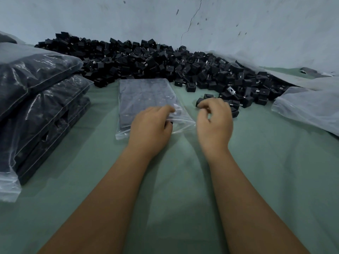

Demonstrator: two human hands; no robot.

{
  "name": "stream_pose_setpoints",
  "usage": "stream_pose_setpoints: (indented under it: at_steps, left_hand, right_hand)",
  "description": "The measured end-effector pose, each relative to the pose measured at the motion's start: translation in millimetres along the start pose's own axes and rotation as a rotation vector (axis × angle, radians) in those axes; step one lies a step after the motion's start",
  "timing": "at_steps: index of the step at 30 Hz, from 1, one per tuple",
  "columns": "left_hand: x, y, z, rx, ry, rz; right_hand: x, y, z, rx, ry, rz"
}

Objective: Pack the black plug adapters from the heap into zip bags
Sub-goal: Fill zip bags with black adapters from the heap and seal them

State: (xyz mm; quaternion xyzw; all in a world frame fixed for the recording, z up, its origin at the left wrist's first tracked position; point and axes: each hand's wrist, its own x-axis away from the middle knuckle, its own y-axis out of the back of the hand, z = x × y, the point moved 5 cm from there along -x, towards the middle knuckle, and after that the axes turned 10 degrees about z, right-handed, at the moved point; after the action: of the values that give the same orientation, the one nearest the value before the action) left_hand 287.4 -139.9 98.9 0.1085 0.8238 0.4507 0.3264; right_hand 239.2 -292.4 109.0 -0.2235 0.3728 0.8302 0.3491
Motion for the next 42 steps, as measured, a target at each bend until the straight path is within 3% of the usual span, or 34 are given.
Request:
stream_pose_setpoints:
  at_steps: [3,5,9,14,23,29,33,36,42]
  left_hand:
    - [-0.9,-3.0,-3.9,-0.007,-0.022,0.027]
    - [-2.5,-5.7,-4.8,-0.034,-0.035,0.053]
    - [-3.3,-7.9,-4.4,-0.033,-0.046,0.066]
    - [-3.9,-7.7,-3.9,-0.014,-0.029,0.043]
    - [-4.1,-5.5,-1.5,-0.014,0.030,0.040]
    - [-4.7,-6.6,1.5,0.048,0.115,0.063]
    - [-3.1,-6.2,4.1,0.179,0.206,0.069]
    - [-3.3,-6.2,8.0,0.298,0.247,0.059]
    - [-3.2,-8.9,10.5,0.369,0.259,0.053]
  right_hand:
    - [-16.4,-4.2,-39.9,-0.103,-0.288,0.140]
    - [-24.8,-10.6,-58.2,-0.017,-0.406,0.264]
    - [-34.9,-21.8,-68.1,0.326,-0.384,0.404]
    - [-40.5,-21.0,-67.1,0.482,-0.320,0.286]
    - [-28.3,-7.1,-66.5,0.318,-0.343,0.235]
    - [-3.1,2.5,-39.7,-0.236,-0.338,0.108]
    - [14.6,-2.3,-9.6,-0.333,-0.198,0.140]
    - [21.6,-6.6,6.6,-0.236,-0.062,0.208]
    - [22.6,-20.0,17.3,0.352,0.112,0.341]
